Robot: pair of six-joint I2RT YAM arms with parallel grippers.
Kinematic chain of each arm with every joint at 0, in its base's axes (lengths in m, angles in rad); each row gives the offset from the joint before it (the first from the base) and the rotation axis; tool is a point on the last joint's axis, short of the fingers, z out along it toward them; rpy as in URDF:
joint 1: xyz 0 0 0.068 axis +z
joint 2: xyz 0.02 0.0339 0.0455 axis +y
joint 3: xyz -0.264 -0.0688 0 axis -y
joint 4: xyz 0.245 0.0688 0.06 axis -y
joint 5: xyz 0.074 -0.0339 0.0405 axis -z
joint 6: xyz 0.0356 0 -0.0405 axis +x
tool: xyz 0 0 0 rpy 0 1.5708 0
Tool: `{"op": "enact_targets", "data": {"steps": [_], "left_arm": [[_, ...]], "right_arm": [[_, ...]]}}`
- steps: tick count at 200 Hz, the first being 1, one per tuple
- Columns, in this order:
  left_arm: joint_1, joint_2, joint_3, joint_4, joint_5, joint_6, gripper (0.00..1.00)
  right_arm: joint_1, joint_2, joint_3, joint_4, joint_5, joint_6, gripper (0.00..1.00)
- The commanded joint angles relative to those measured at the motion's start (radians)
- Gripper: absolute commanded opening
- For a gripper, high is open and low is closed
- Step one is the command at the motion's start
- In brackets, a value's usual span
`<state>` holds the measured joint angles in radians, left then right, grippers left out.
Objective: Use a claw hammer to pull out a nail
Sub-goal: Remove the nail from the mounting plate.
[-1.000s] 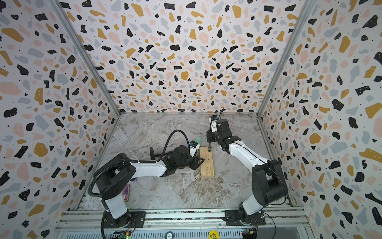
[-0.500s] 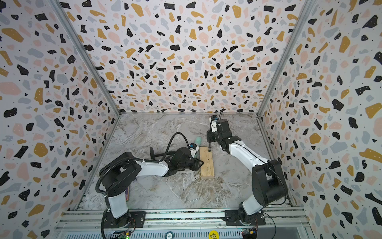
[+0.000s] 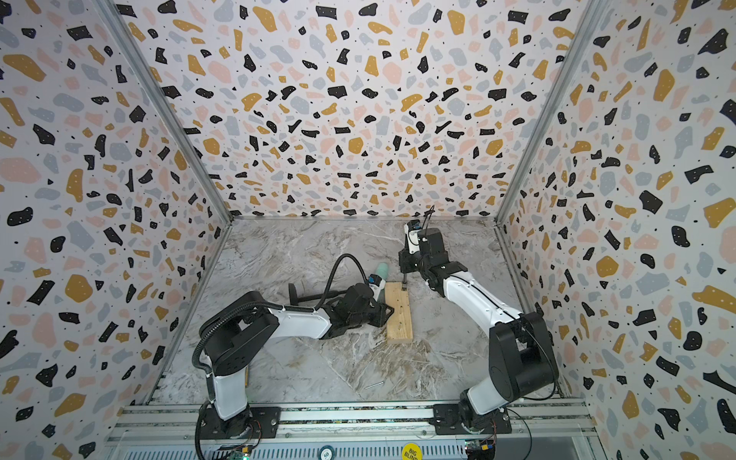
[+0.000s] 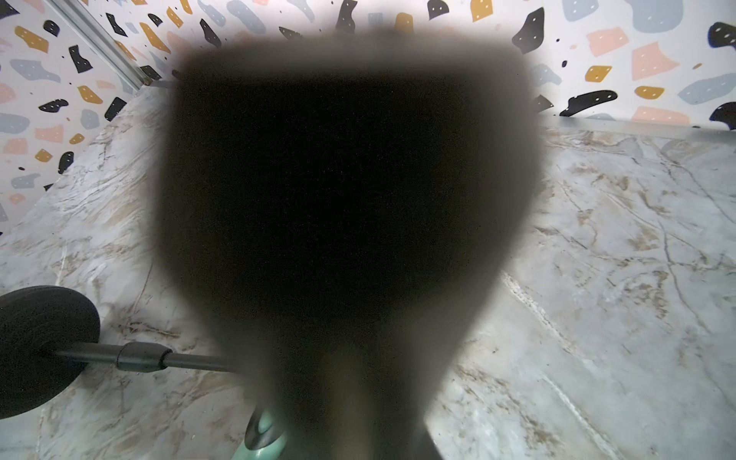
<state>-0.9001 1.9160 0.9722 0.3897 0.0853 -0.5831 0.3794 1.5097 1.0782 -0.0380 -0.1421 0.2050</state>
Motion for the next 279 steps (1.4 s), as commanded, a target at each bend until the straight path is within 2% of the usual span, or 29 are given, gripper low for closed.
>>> {"op": "enact_targets", "data": {"steps": [1, 46, 100, 159, 211, 279], "left_arm": [[-0.013, 0.045, -0.004, -0.076, -0.039, -0.005, 0.37], [-0.02, 0.057, -0.012, -0.075, -0.038, -0.012, 0.36], [-0.02, 0.052, -0.016, -0.074, -0.036, -0.014, 0.36], [-0.02, 0.057, -0.008, -0.074, -0.027, -0.011, 0.36], [-0.021, 0.06, -0.001, -0.084, -0.022, -0.004, 0.36], [-0.021, 0.063, 0.006, -0.09, -0.025, -0.004, 0.36]], "right_arm": [[0.018, -0.06, -0.012, 0.008, -0.004, 0.014, 0.0], [0.035, -0.089, -0.095, 0.057, 0.0, 0.014, 0.0], [0.062, -0.125, -0.218, 0.253, 0.062, -0.032, 0.0], [0.124, -0.184, -0.33, 0.384, 0.166, -0.08, 0.0], [0.155, -0.255, -0.478, 0.565, 0.185, -0.092, 0.0], [0.18, -0.301, -0.499, 0.541, 0.193, -0.113, 0.0]]}}
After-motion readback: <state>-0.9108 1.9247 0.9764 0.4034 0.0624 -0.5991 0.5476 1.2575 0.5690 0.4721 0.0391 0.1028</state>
